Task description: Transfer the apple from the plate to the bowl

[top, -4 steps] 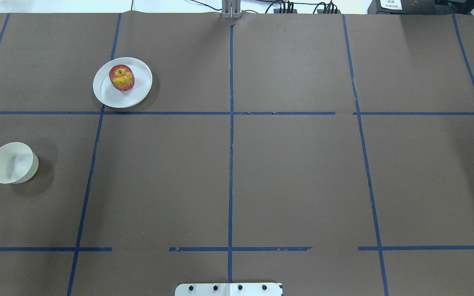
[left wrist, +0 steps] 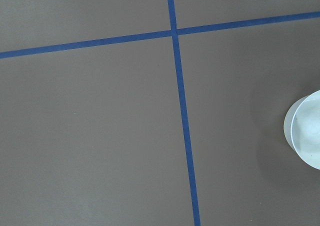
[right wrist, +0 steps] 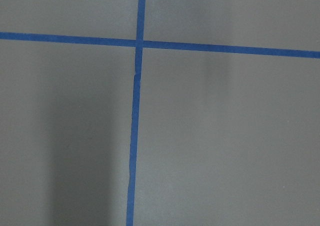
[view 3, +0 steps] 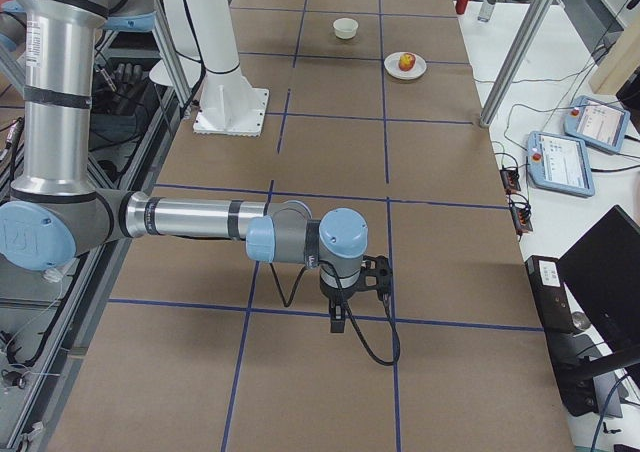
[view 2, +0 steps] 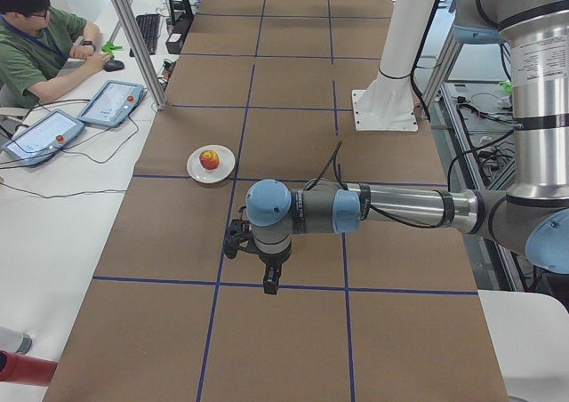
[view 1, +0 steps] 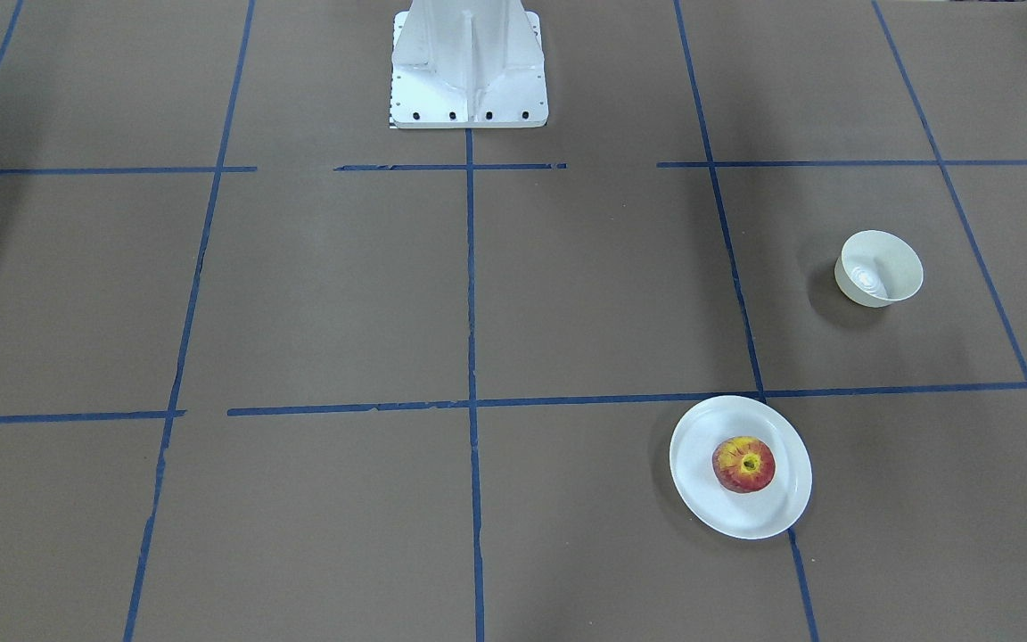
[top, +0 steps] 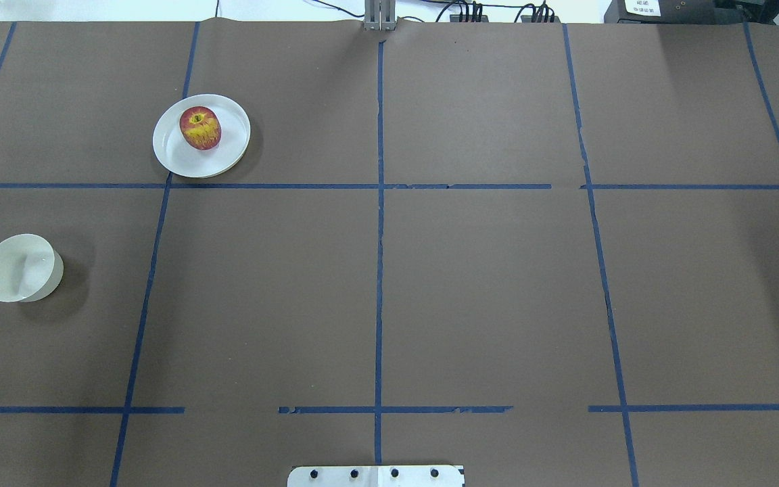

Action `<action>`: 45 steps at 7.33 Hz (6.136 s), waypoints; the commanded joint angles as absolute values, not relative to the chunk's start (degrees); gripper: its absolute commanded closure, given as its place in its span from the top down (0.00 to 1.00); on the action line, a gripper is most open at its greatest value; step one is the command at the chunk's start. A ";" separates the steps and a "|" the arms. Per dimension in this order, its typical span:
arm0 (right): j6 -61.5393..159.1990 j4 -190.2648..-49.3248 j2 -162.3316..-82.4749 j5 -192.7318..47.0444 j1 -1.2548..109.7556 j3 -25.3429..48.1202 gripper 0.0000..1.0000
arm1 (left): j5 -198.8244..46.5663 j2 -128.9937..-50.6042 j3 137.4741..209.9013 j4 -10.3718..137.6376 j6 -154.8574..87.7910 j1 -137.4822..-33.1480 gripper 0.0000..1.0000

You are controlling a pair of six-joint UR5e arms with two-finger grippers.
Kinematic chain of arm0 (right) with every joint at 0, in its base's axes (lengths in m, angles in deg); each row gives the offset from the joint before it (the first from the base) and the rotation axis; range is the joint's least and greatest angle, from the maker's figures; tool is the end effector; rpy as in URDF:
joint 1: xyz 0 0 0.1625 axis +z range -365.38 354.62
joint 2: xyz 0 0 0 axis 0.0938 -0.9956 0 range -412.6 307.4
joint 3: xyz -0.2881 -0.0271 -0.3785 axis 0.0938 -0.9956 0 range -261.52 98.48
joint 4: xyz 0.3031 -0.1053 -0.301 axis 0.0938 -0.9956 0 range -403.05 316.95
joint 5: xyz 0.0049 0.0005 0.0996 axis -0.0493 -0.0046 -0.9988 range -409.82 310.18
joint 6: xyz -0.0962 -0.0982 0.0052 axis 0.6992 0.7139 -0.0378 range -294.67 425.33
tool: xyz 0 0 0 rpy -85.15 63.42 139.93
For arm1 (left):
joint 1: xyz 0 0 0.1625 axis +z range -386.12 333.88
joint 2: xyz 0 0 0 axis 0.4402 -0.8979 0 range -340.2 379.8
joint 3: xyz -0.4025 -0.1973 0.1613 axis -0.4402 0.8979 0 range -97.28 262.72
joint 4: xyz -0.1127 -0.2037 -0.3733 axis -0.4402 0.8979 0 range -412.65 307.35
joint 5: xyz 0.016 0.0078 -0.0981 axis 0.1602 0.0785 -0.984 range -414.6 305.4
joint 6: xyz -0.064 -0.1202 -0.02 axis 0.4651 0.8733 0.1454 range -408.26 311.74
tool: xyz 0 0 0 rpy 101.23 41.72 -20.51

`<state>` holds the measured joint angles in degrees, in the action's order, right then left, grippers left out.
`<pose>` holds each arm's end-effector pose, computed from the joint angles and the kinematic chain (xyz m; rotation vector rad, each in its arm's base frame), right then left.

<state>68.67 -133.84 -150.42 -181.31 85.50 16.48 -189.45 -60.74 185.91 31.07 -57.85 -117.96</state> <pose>0.0490 -0.4524 0.7373 0.0164 -0.7240 -0.0369 -0.0502 -0.4339 0.7070 0.0358 0.7835 0.1106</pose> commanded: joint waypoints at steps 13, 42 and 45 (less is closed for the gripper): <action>68.67 -133.84 -150.42 -181.31 85.50 16.48 1.00 | -176.60 -101.47 168.62 45.00 -0.03 -86.26 1.00; 68.67 -133.84 -150.42 -181.31 85.50 16.48 1.00 | -173.60 -75.19 194.91 49.92 -7.36 -88.15 0.47; 68.67 -133.84 -150.42 -181.31 85.50 16.48 1.00 | -173.69 -57.51 200.32 59.78 -14.07 -92.47 0.46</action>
